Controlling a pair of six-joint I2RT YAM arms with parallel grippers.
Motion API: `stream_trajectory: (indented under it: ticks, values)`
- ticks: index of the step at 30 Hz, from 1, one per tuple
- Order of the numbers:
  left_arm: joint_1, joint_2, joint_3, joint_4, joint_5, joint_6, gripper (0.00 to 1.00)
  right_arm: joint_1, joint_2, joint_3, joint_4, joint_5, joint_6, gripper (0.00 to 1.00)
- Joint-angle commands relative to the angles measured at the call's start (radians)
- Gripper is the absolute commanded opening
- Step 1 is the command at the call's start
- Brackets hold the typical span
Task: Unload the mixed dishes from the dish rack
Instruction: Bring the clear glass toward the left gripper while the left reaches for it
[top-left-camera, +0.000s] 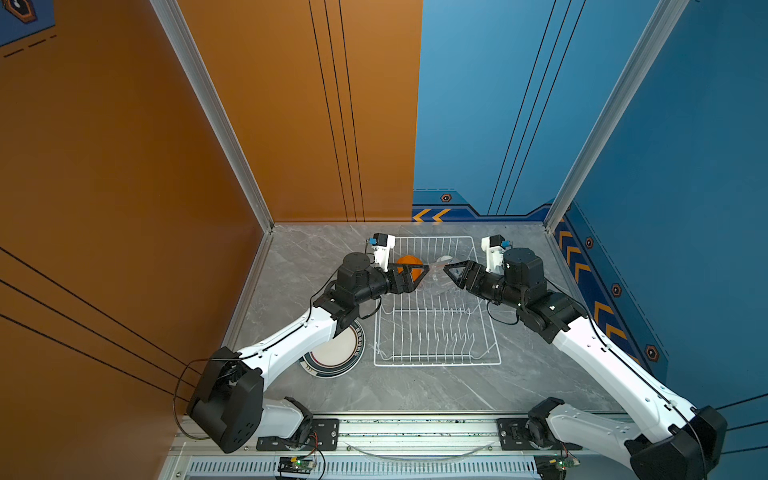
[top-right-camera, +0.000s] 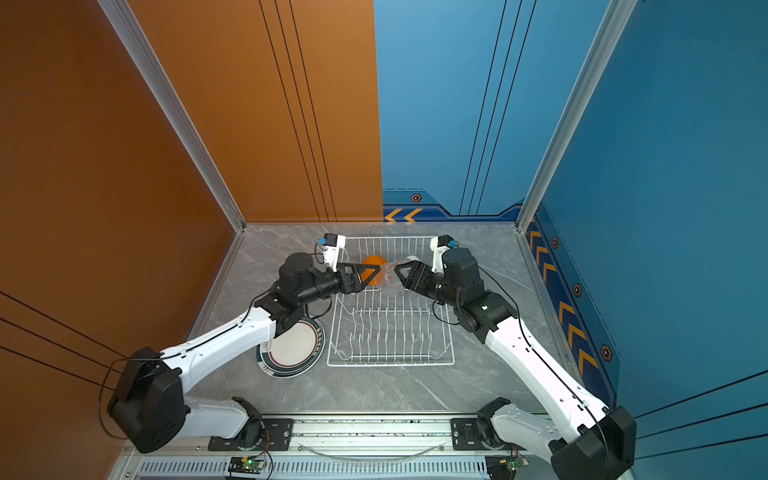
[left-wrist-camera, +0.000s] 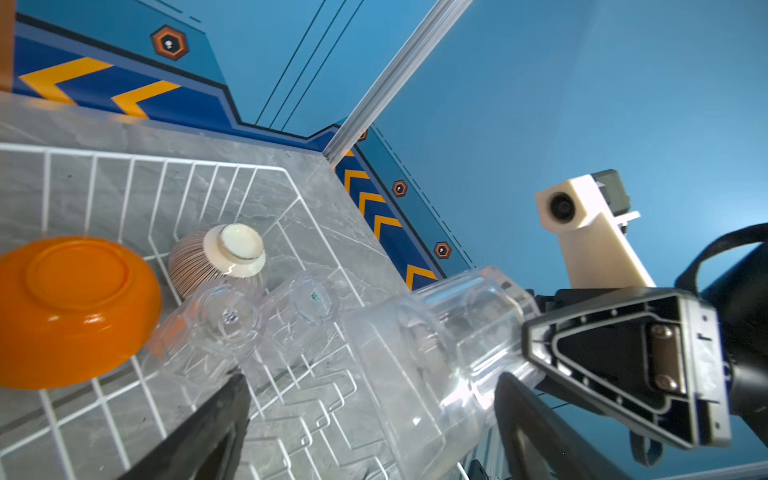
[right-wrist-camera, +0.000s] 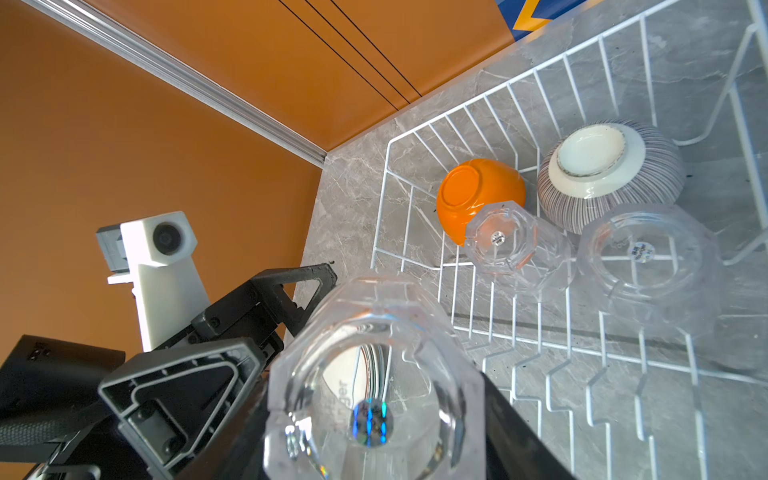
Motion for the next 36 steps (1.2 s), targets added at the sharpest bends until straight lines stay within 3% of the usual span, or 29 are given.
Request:
stream_trajectory:
  ticks: [1,7,19,24,36]
  values:
    - [-0.023,0.025,0.043,0.105,0.069,-0.001,0.88,-0.016,-0.022,-0.012,0.061,-0.044,0.023,0.56]
    - [-0.044,0.055,0.054,0.160,0.096,-0.038,0.79,-0.055,-0.018,-0.030,0.104,-0.082,0.050,0.56]
    - [-0.022,0.034,0.004,0.159,0.036,-0.081,0.83,-0.093,-0.048,-0.049,0.142,-0.092,0.078,0.54]
    - [-0.017,0.054,0.015,0.161,0.068,-0.110,0.82,-0.095,-0.050,-0.058,0.167,-0.097,0.086,0.54]
    - [-0.016,0.116,0.043,0.266,0.155,-0.222,0.69,-0.113,0.012,-0.102,0.318,-0.159,0.133,0.54]
